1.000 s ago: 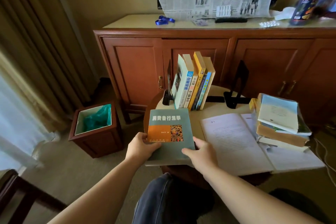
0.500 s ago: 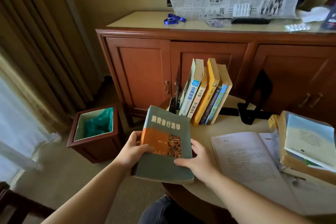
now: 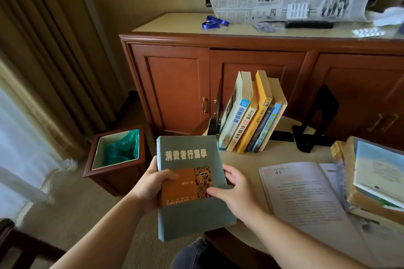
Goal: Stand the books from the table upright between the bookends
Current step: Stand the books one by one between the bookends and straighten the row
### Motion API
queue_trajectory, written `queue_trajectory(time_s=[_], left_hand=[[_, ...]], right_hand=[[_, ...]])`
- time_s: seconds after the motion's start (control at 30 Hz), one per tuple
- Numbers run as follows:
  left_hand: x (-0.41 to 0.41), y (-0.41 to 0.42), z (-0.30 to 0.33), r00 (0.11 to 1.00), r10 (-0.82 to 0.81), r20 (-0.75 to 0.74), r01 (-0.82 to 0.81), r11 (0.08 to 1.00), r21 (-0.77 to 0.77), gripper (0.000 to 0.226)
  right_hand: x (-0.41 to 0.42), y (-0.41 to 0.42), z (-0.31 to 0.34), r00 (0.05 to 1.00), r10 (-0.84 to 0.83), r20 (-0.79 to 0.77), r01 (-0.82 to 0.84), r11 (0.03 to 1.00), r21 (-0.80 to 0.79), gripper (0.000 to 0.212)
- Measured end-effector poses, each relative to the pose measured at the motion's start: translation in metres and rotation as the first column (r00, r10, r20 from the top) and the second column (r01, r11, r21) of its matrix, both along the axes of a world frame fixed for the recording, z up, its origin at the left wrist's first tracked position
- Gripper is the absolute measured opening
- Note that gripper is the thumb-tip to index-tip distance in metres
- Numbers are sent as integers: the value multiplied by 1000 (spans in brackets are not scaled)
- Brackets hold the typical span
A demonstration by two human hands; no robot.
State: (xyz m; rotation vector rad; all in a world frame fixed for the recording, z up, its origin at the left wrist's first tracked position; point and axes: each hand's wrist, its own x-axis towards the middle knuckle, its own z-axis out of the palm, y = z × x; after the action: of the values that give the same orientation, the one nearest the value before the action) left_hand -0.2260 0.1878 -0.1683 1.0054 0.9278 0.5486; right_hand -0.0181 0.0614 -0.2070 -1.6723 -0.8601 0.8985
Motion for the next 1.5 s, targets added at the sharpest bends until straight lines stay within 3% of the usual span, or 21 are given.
queue_trajectory(time_s=[0.23, 0.33, 0.4, 0.47, 0.5, 0.57, 0.67, 0.8, 0.9, 1.0, 1.13, 1.3, 1.5], left_hand=[[12, -3, 28, 995, 83, 56, -94, 969, 229, 58], [21, -5, 38, 991, 124, 55, -135, 946, 295, 57], [25, -6, 43, 991, 133, 35, -137, 932, 336, 59], [29, -7, 46, 991, 133, 29, -135, 923, 361, 60], [31, -8, 47, 991, 132, 27, -132, 919, 372, 59], [35, -11, 49, 991, 132, 25, -131, 910, 394, 58], [41, -16, 47, 989, 144, 17, -138, 896, 423, 56], [46, -16, 44, 987, 159, -1, -142, 886, 441, 56], [47, -16, 43, 987, 161, -6, -143, 891, 432, 57], [47, -16, 40, 987, 159, -11, -140, 895, 424, 57], [44, -18, 32, 983, 181, -19, -156, 894, 419, 56], [46, -19, 28, 974, 225, -10, -199, 882, 428, 55], [50, -21, 33, 973, 229, -37, -177, 837, 518, 55]], right_hand=[[11, 15, 42, 983, 34, 180, -46, 997, 62, 81], [28, 31, 75, 902, -38, 431, -12, 993, 114, 63], [48, 44, 98, 684, -186, 705, -10, 964, 264, 40], [70, 56, 118, 334, -276, 901, -96, 941, 324, 23], [80, 60, 126, 199, -255, 946, -117, 952, 282, 19], [92, 64, 135, 106, -164, 981, -52, 984, 170, 13], [96, 64, 133, 175, -191, 966, 158, 974, 164, 28], [91, 70, 126, 134, -326, 936, 281, 918, 279, 53], [93, 78, 127, 167, -194, 967, 299, 944, 138, 74], [99, 81, 127, 180, -124, 976, 315, 947, 63, 66], [108, 72, 127, 244, -190, 951, 350, 932, 97, 45], [109, 73, 129, 323, -263, 909, 360, 923, 139, 43], [104, 79, 136, 222, -352, 909, 322, 907, 273, 33]])
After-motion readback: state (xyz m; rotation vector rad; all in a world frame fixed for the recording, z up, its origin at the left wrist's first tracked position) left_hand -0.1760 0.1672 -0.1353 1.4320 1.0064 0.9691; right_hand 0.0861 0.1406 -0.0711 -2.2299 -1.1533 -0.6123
